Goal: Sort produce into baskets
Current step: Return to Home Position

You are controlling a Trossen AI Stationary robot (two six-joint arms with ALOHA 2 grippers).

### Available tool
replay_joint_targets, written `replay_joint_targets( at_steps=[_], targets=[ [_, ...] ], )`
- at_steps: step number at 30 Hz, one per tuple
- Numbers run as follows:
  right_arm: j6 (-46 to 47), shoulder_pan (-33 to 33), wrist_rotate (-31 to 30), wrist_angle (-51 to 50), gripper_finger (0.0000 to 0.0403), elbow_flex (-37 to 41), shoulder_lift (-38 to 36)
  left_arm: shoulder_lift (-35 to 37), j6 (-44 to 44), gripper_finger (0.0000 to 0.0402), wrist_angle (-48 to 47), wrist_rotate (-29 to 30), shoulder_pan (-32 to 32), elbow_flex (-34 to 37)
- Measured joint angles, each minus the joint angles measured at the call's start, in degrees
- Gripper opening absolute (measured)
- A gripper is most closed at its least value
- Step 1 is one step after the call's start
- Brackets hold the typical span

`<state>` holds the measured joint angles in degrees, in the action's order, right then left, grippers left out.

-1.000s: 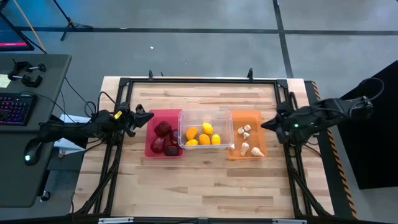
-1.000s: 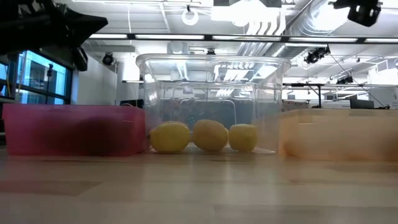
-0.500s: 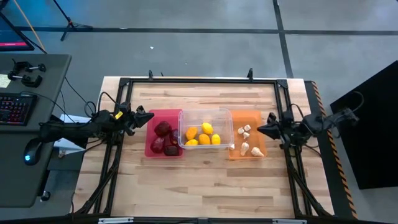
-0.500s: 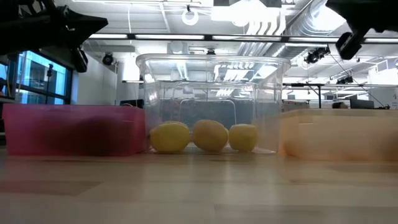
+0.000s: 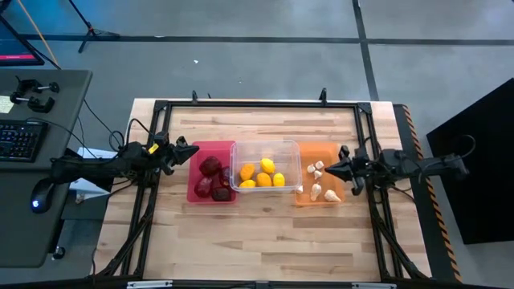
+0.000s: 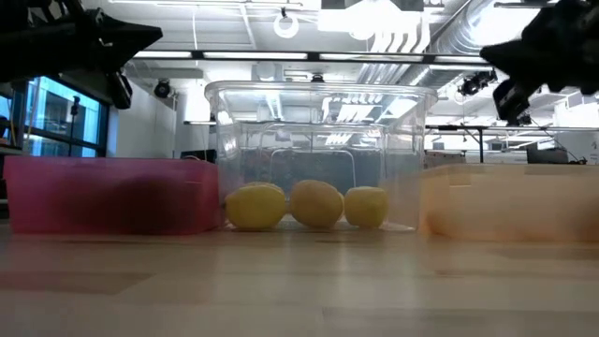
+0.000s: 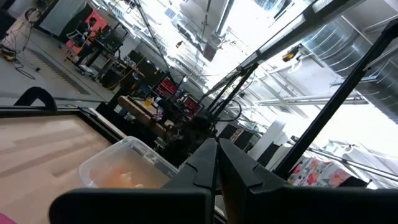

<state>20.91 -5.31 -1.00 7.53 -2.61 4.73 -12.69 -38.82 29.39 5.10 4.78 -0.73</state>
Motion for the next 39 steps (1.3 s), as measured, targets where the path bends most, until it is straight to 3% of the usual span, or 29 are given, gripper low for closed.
replay_joint_targets(
  at_steps=[4, 9, 11, 19, 39],
  targets=[
    [-0.4, 0.6, 2.4, 1.4, 0.0000, 2.0, 0.1, 0.0, 0.0, 0.0003, 0.0, 0.0, 0.0, 0.0],
    [-7.9, 0.6, 1.8, -3.2, 0.0000, 2.0, 0.1, 0.0, 0.0, 0.0003, 0.0, 0.0, 0.0, 0.0],
    [-5.7, 0.6, 0.5, -7.3, 0.0000, 1.9, 0.2, 0.0, 0.0, 0.0003, 0.0, 0.0, 0.0, 0.0],
    [1.3, 0.6, 1.0, -7.3, 0.0000, 1.9, 1.8, 0.0, 0.0, 0.0003, 0.0, 0.0, 0.0, 0.0],
    [1.2, 0.6, 1.0, -7.4, 0.0000, 1.9, 1.8, 0.0, 0.0, 0.0003, 0.0, 0.0, 0.0, 0.0]
  ],
)
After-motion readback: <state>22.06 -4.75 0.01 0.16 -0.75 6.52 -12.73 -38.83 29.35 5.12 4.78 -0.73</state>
